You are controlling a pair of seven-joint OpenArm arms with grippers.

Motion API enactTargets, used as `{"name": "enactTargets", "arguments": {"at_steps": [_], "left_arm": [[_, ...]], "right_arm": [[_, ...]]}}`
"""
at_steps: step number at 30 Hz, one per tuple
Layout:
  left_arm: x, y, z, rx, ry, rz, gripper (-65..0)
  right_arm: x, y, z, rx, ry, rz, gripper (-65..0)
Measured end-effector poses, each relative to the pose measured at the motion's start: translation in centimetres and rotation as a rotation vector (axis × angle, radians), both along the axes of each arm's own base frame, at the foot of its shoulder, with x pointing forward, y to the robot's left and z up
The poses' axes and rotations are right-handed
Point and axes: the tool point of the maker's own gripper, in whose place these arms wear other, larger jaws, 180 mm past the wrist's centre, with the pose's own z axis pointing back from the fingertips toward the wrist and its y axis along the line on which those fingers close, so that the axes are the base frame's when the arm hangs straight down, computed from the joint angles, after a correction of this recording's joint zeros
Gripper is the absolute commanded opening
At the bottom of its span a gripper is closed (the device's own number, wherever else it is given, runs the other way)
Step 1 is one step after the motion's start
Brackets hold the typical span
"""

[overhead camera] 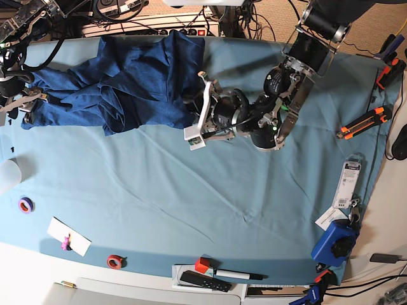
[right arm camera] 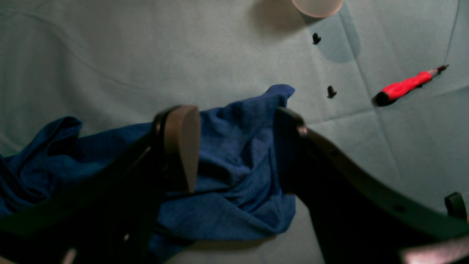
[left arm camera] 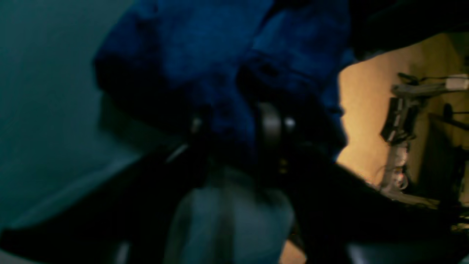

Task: Layout the t-shirt on the table in an organized manner, then fold the t-shirt properly
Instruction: 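Fold the held end with the left gripper toward the right gripper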

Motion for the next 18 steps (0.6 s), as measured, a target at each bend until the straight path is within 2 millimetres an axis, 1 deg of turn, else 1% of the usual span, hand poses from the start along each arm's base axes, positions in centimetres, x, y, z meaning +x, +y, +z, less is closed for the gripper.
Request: {"name": "enactTargets", "arguments": {"at_steps": [1, 5, 8, 12, 14, 16, 18], "left_arm": [[-0.4, -0.2, 0.1, -0.017, 0.014, -0.002, -42.7], [-1.1, -0.4, -0.2, -0.024, 0.03, -0.009, -50.6], [-0.8, -1.3, 0.4, -0.075, 0.009, 0.013, -51.0], [-1.3, -1.2, -0.9, -0.058, -0.013, 0.041, -51.1], [-1.7, -1.4, -1.1, -0.078, -0.005, 0.054, -51.7], [-1.9, -1.8, -1.0, -0.09, 0.001, 0.056, -53.3], [-2.0, -2.7, -0.4, -0.115, 0.002, 0.054, -53.9]], "right_arm": [[0.0, 0.0, 0.0, 0.0, 0.0, 0.0, -33.3], [0.0, 0.0, 0.0, 0.0, 0.0, 0.0, -33.3], [0.0, 0.0, 0.0, 0.0, 0.0, 0.0, -33.3], [0.0, 0.0, 0.0, 0.0, 0.0, 0.0, -33.3], [0.0, 0.0, 0.0, 0.0, 0.0, 0.0, -33.3], [0.0, 0.0, 0.0, 0.0, 0.0, 0.001, -33.3], [0.0, 0.1, 0.0, 0.003, -0.003, 0.002, -33.3]]}}
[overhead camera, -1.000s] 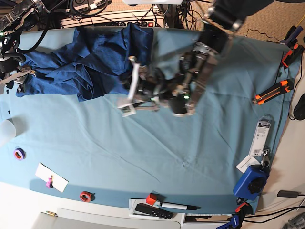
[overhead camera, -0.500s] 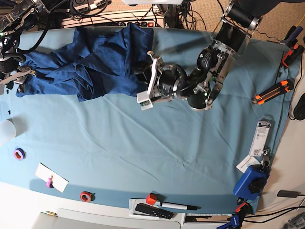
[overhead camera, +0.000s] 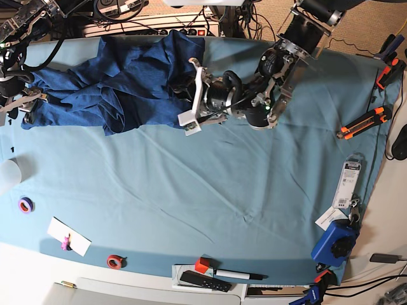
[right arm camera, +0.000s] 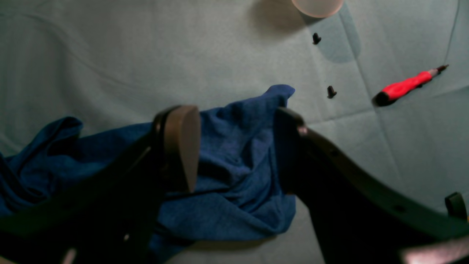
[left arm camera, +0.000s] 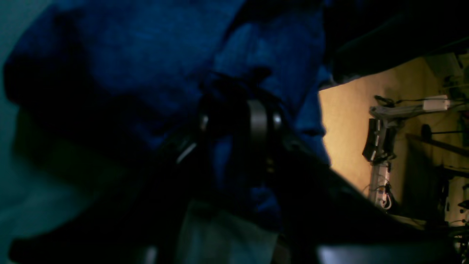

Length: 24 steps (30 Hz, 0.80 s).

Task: Layout the t-shirt on the table in an organized manner, then fold the t-shirt properly
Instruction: 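Fold the held end with the left gripper toward the right gripper, then lay the folded end down with the left gripper and press it flat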

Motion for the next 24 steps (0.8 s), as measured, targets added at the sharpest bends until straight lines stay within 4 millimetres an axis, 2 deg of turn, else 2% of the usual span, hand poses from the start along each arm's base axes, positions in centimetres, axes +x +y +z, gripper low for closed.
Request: {"name": "enactTargets", "arguments": {"at_steps": [6, 9, 13, 17, 18, 19, 20, 24], "left_arm": [[-0.9, -4.6, 3.8, -0.161, 0.03, -0.025, -53.9], [-2.4, -6.4, 4.6, -0.176, 0.041, -0.084, -53.9], [-6.3, -8.6, 4.8, -0.17, 0.038, -0.223, -53.9], [-10.7, -9.5, 3.8, -0.113, -0.003, -0.403, -54.0], [-11.5, -9.5, 3.9, -0.112, -0.02, -0.451, -57.0], [-11.7, -9.6, 3.9, -0.107, -0.038, -0.482, -63.2], [-11.4, -9.6, 4.1, -0.102, -0.057, -0.488, -65.0], [-7.2, -9.4, 6.8, -0.137, -0.182, -0.372, -65.0]], "right_arm": [[0.0, 0.0, 0.0, 0.001, -0.001, 0.0, -33.3], [0.0, 0.0, 0.0, 0.0, 0.0, 0.001, -33.3], [0.0, 0.0, 0.0, 0.001, -0.001, 0.001, -33.3], [0.0, 0.0, 0.0, 0.001, -0.001, 0.001, -33.3], [0.0, 0.0, 0.0, 0.001, -0.001, 0.001, -33.3], [0.0, 0.0, 0.0, 0.0, 0.0, 0.001, -33.3], [0.0, 0.0, 0.0, 0.001, 0.0, 0.0, -33.3], [0.0, 0.0, 0.0, 0.0, 0.0, 0.0, -33.3]]}}
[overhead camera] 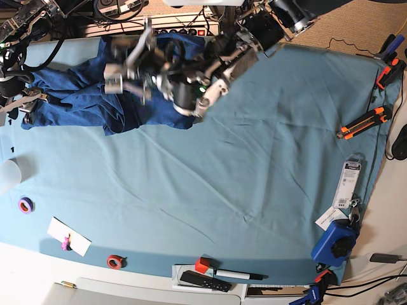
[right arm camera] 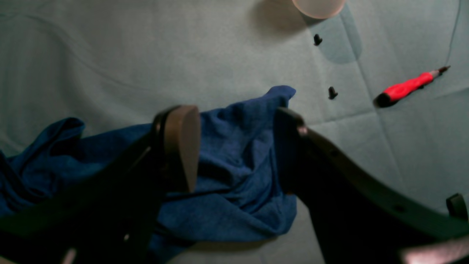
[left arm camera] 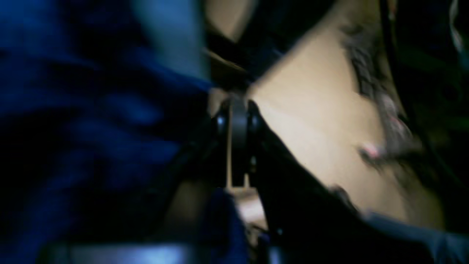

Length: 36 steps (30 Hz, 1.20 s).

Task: Layout the t-shirt on the table in an organized manner, then fold the t-shirt properly
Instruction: 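Lay the folded end down with the left gripper and press it flat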

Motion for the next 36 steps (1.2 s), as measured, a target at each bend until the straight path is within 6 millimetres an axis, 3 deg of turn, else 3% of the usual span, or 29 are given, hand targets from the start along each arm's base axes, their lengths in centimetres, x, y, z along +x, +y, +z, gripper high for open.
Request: {"name": "enactTargets", "arguments": {"at_steps": [4, 7, 12, 17, 22, 31, 36], "left_arm": [[4.7, 1.8, 0.4, 0.008, -0.035, 0.164, -65.0], [7.4, 3.2, -0.9, 0.053, -0.111, 0.273, -65.0], [7.7, 4.0, -3.4, 0.086, -0.149, 0.394, -65.0], [6.1, 3.4, -4.7, 0.127, -0.186, 0.39, -65.0], [3.3, 1.5, -5.3, 0.154, -0.23, 0.329, -65.0], [-3.9, -1.6, -5.3, 0.131, -0.29, 0.113, -65.0], [-7.7, -1.8, -4.3, 0.056, -0.266, -0.09, -65.0]], "right_arm": [[0.0, 0.0, 0.0, -0.001, 0.001, 0.0, -33.3], [0.0, 0.0, 0.0, 0.0, 0.0, 0.0, -33.3], [0.1, 0.0, 0.1, -0.001, -0.006, 0.001, -33.3], [0.1, 0.0, 0.2, -0.002, -0.012, 0.002, -33.3], [0.1, 0.0, 0.2, -0.001, -0.012, 0.002, -33.3], [0.1, 0.1, 0.1, 0.001, -0.012, 0.002, -33.3], [0.1, 0.1, 0.1, 0.001, -0.012, 0.002, -33.3]]}}
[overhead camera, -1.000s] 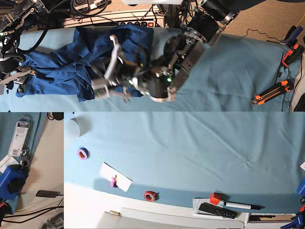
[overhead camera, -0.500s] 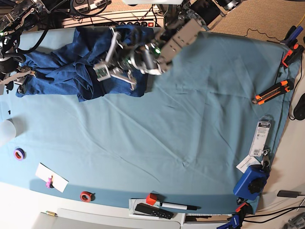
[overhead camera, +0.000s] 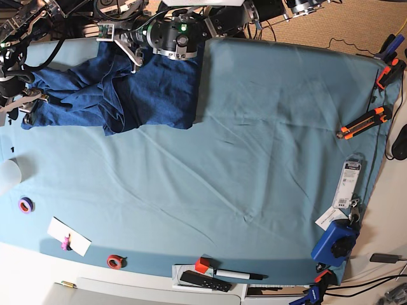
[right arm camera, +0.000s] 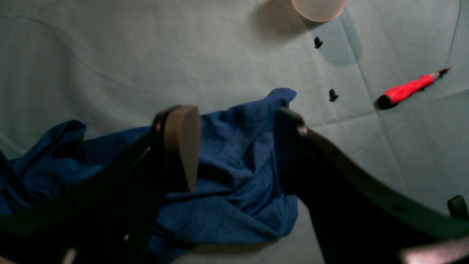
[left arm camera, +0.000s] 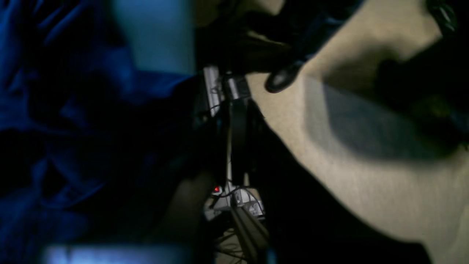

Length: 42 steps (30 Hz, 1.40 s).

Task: Layout the t-shirt on the table in an organized manner, then fold the t-shirt properly
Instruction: 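Lay the folded end down with the left gripper and press it flat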

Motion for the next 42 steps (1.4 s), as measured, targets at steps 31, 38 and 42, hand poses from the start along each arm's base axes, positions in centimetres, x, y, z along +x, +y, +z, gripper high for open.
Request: {"name": "enactTargets", "arguments": {"at_steps": [31, 38, 42], "left_arm": [[3.1, 0.6, 4.0, -0.097, 0.022, 0.093, -63.6], [3.2, 0.6, 4.0, -0.093, 0.015, 0.095, -63.6], [3.2, 0.6, 4.0, -0.093, 0.015, 0.095, -63.6]], "right_arm": [[-1.6, -7.0, -9.3, 0.813, 0.053, -0.049, -20.0], [-0.8, -5.4, -10.7, 0.78, 0.145, 0.005, -20.0], [-0.6, -6.0, -10.7, 0.766, 0.129, -0.027, -20.0]]}}
